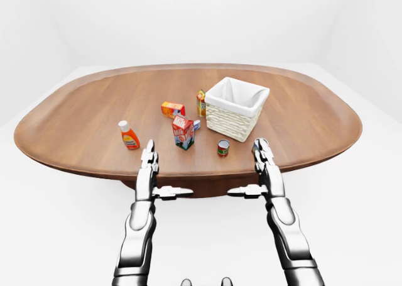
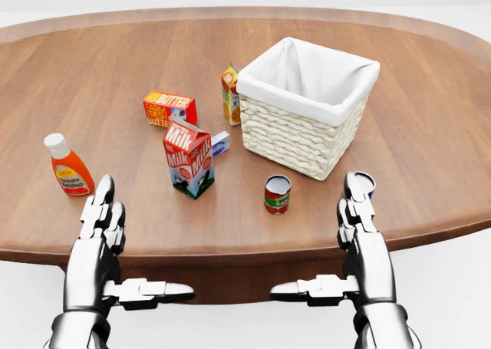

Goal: Pick up the alphabet soup, and put it in the basket.

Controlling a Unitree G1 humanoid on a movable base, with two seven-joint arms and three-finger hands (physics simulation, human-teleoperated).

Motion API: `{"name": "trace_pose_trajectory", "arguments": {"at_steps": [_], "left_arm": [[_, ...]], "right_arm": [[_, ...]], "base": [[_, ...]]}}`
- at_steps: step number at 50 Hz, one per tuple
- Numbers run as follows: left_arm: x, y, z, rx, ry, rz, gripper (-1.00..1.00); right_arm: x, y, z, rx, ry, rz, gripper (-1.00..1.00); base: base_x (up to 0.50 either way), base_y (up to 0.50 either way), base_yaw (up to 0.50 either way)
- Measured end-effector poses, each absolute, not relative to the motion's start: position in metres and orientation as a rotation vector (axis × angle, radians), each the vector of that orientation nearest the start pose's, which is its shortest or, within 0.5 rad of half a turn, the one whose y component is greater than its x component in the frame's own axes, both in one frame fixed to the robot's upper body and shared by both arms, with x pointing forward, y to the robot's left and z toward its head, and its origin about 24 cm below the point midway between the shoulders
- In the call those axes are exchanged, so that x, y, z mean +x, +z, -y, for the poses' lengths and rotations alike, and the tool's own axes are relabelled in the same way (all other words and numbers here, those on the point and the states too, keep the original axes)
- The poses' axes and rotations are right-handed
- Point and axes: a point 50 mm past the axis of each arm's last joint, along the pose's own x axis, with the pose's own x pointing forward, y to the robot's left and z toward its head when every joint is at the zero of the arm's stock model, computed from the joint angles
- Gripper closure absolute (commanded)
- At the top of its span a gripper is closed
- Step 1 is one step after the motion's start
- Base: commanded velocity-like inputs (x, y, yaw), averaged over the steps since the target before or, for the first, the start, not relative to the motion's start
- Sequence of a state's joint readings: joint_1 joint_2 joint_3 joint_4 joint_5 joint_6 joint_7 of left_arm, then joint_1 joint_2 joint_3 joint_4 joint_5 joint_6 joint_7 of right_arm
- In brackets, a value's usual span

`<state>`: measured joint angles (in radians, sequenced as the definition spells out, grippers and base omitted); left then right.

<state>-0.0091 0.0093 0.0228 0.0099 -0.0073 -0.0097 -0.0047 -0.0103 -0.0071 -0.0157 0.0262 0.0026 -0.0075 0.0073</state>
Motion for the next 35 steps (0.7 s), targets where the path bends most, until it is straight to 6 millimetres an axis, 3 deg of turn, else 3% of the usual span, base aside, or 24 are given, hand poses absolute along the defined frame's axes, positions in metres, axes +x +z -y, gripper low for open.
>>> {"name": "trace_pose_trajectory", "arguments": {"at_steps": [18,26,35], "left_arm": [[0.257,0.050,-0.169,0.001,0.046,0.040,-1.00],[0.252,0.074,-0.177,0.006,0.068,0.107,-1.00],[0.241,0.113,-0.192,0.006,0.112,0.256,-1.00]], "right_arm": [[0.255,0.042,0.161,-0.017,-0.030,-0.007,-1.00],[0.249,0.065,0.166,-0.051,-0.051,0.051,-1.00],[0.237,0.106,0.165,-0.106,-0.055,0.223,-1.00]], "base": [[0.00,0.00,0.00],[0.00,0.00,0.00],[0.00,0.00,0.00]]}}
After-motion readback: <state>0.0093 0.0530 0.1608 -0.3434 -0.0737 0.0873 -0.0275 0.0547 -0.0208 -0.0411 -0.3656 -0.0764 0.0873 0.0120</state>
